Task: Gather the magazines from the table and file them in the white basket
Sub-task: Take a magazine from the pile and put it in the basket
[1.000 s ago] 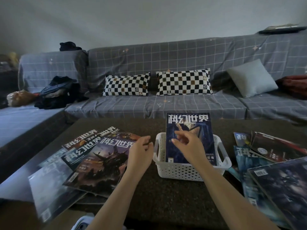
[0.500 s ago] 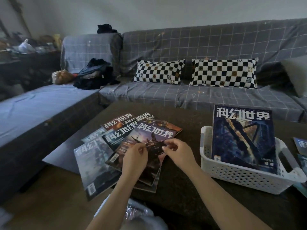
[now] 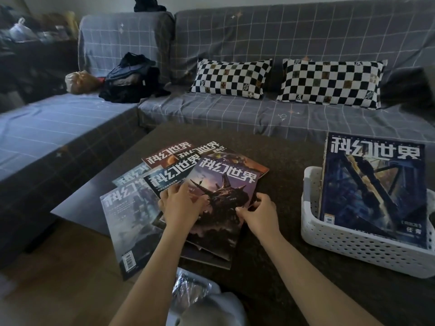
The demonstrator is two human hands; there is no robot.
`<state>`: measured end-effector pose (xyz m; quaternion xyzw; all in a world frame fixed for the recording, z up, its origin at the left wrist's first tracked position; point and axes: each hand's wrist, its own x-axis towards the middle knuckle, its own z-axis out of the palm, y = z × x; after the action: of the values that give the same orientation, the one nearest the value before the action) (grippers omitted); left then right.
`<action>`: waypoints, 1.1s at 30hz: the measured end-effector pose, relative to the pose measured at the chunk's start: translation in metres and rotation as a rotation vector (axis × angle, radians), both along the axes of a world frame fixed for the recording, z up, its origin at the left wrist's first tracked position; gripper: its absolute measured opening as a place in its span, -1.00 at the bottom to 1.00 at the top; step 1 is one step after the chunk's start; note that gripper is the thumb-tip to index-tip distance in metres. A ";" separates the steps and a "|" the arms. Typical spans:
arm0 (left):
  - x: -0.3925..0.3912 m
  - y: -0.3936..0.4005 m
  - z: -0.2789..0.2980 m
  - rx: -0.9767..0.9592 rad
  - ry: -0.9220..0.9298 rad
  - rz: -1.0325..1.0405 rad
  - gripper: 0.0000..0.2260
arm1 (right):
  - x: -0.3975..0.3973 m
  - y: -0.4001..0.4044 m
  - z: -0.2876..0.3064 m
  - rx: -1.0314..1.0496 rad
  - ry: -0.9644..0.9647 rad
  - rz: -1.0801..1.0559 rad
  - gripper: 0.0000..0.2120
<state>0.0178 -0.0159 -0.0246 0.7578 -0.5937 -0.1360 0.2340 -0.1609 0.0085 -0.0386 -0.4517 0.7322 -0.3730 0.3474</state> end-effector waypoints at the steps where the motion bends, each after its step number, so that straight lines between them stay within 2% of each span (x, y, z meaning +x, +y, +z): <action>1: -0.001 0.000 0.001 -0.009 0.036 0.019 -0.63 | 0.000 0.000 0.000 0.022 -0.010 -0.016 -0.26; 3: -0.003 0.004 0.005 -0.006 0.142 0.049 -0.75 | -0.001 0.003 0.000 0.063 0.005 -0.017 -0.37; 6: -0.006 0.013 0.008 0.019 0.248 0.088 -0.73 | -0.007 0.012 0.000 0.073 -0.029 -0.025 -0.54; 9: -0.006 0.024 0.015 -0.013 0.371 0.112 -0.91 | -0.014 0.024 0.005 0.033 -0.088 -0.040 -0.56; 11: -0.004 0.031 0.020 -0.041 0.402 0.109 -0.77 | -0.017 0.031 0.013 -0.012 -0.124 -0.023 -0.59; 13: -0.003 0.040 0.029 -0.041 0.477 0.100 -0.74 | -0.022 0.038 0.023 -0.065 -0.151 0.002 -0.60; 17: -0.010 0.058 0.057 -0.068 0.796 0.059 -0.90 | -0.038 0.054 0.051 -0.206 -0.162 0.005 -0.63; 19: -0.020 0.066 0.074 -0.095 0.895 0.000 -0.96 | -0.051 0.062 0.068 -0.264 -0.190 -0.001 -0.67; 23: -0.057 0.080 0.107 -0.140 1.000 -0.123 -0.91 | -0.091 0.076 0.098 -0.339 -0.300 -0.039 -0.71; 33: -0.177 0.064 0.143 -0.049 1.086 -0.338 -0.93 | -0.214 0.094 0.140 -0.512 -0.275 -0.182 -0.70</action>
<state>-0.1596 0.0484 0.1181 0.4680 -0.5040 -0.5280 0.4982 -0.3748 0.1028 0.1018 -0.4025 0.5978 -0.6328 0.2833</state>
